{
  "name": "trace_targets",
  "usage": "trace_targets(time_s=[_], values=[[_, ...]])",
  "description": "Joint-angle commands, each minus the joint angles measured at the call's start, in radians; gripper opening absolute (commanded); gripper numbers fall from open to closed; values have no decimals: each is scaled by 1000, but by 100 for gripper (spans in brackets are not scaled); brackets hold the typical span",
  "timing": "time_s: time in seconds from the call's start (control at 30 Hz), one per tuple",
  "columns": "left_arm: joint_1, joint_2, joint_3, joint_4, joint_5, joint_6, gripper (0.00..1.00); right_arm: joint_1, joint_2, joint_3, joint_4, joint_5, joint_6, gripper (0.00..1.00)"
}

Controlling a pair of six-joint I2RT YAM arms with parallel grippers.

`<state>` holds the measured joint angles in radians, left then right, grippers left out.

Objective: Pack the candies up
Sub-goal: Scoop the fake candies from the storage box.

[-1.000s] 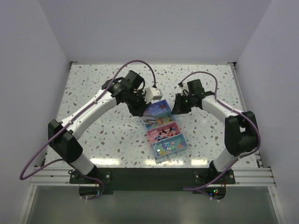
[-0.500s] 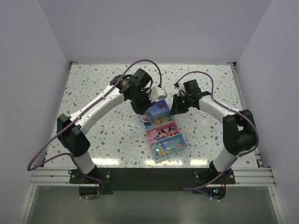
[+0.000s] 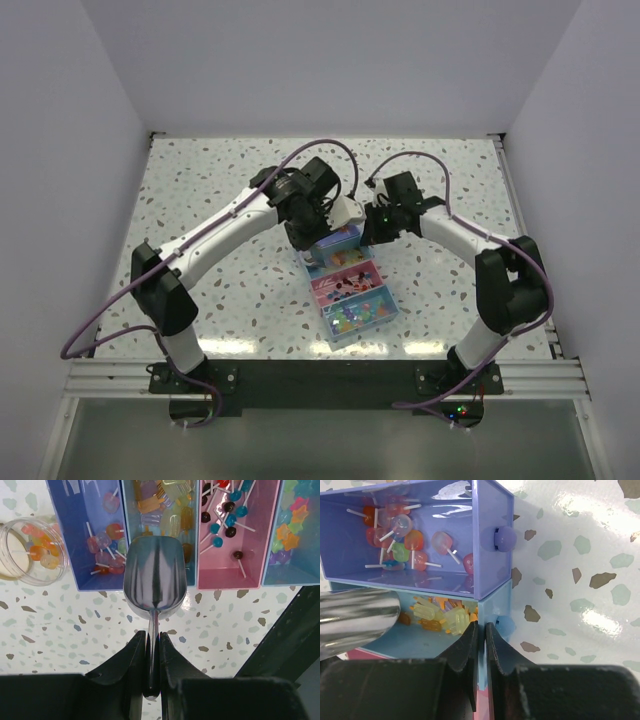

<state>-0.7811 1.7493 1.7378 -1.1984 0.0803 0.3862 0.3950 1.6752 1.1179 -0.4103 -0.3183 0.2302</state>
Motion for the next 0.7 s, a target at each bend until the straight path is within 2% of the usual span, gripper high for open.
trace_targets(time_s=[0.0,0.67], values=[[-9,-28,31,-24,-77,23,0,28,-3,6,-10,51,-25,0],[-122,52,28,-58,-241,28,0,62,-57,-26,10,82,-26,0]])
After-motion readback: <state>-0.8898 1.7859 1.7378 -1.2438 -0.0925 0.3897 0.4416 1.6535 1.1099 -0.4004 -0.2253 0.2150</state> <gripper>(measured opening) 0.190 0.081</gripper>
